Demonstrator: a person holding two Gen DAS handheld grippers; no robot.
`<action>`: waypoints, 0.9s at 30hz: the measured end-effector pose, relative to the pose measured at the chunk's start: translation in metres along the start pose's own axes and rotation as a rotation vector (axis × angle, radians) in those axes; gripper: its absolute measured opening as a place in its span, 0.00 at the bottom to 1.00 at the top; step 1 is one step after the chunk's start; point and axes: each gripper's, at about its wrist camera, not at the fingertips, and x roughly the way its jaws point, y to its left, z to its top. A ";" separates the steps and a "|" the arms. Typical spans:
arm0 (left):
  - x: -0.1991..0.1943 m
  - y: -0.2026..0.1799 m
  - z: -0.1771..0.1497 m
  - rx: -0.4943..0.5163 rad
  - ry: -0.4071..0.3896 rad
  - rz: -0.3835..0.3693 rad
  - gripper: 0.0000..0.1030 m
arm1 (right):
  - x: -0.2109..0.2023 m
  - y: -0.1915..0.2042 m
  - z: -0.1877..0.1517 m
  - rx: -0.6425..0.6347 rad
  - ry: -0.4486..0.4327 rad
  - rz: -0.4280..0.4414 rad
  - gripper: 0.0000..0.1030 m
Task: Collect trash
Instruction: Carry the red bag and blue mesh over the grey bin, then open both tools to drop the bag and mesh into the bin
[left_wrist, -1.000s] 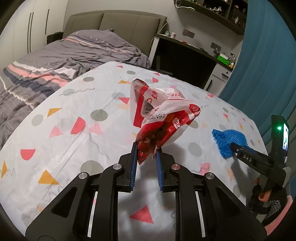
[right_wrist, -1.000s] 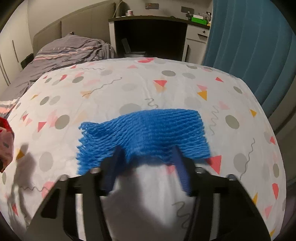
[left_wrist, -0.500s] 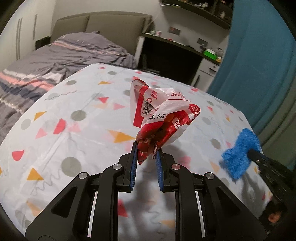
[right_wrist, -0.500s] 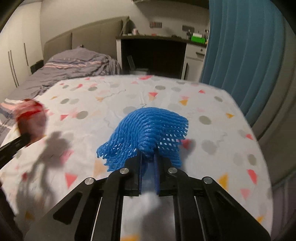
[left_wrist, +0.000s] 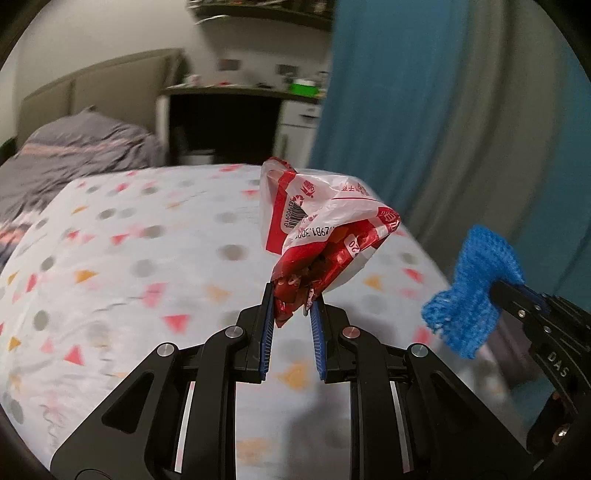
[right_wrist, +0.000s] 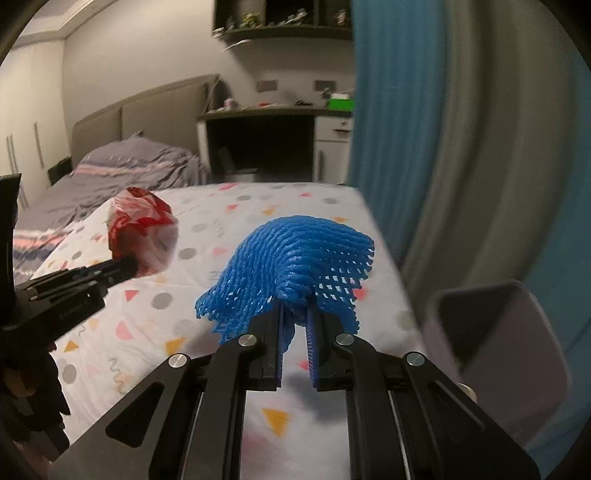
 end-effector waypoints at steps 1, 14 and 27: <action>-0.001 -0.016 0.000 0.017 0.001 -0.022 0.17 | -0.007 -0.010 -0.002 0.015 -0.007 -0.011 0.11; 0.008 -0.178 -0.013 0.191 0.016 -0.261 0.17 | -0.074 -0.138 -0.048 0.182 -0.061 -0.277 0.13; 0.067 -0.266 -0.035 0.256 0.145 -0.416 0.18 | -0.057 -0.189 -0.076 0.243 -0.011 -0.360 0.24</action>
